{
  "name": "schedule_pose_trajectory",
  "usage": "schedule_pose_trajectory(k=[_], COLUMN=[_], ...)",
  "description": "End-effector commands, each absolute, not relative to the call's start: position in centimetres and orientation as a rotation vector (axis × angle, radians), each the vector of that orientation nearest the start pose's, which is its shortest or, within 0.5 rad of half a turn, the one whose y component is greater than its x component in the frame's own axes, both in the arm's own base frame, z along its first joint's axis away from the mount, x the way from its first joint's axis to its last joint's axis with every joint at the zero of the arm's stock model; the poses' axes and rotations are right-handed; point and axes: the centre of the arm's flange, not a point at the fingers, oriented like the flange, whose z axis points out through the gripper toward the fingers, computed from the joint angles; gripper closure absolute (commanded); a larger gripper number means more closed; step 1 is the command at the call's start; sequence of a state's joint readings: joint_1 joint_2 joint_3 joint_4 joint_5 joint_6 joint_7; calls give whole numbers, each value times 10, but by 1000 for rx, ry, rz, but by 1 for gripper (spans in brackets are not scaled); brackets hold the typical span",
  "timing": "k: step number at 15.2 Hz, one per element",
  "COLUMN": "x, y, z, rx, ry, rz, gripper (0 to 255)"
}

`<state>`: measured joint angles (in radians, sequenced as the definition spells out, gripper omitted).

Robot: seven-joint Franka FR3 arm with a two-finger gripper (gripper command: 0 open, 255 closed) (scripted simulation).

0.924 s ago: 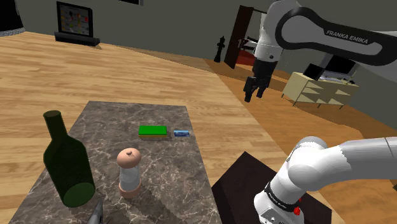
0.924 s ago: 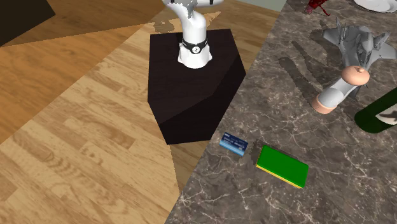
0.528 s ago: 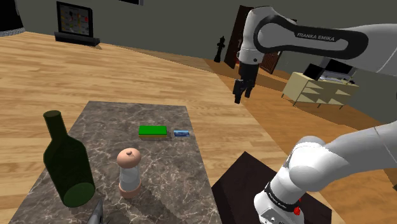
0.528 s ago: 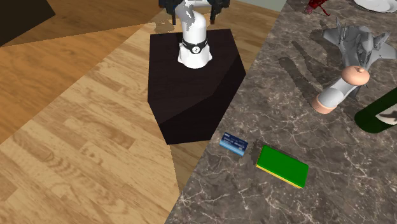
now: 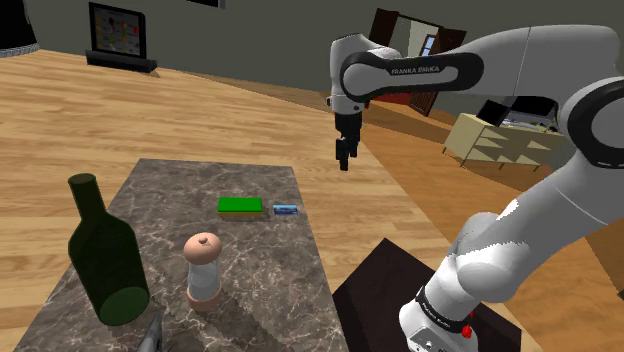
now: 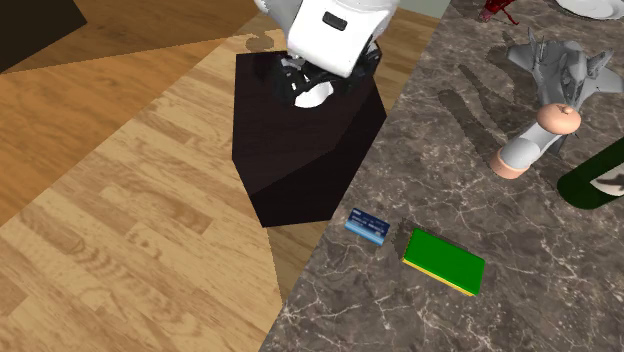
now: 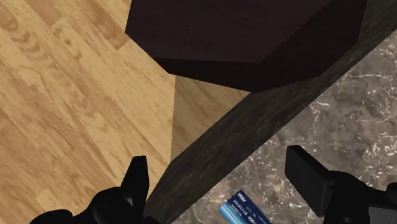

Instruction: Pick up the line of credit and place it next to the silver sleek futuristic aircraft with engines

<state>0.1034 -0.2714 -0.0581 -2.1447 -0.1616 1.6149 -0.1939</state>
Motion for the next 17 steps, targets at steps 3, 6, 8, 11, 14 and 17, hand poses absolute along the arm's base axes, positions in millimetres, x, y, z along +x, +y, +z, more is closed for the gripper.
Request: schedule_pose_trajectory(k=[3,6,8,11,14,17], x=[488,516,533,554,571,584], y=[25,44,59,82,106,131], z=[457,426,404,371,336,300], rx=[-3183,-3152,-3125,-3074,-3012,-2937], ry=[-675,-849,-966,-1139,-1311,-1481], rz=[536,608,656,726,795,862], gripper=[0,0,0,0,0,0])
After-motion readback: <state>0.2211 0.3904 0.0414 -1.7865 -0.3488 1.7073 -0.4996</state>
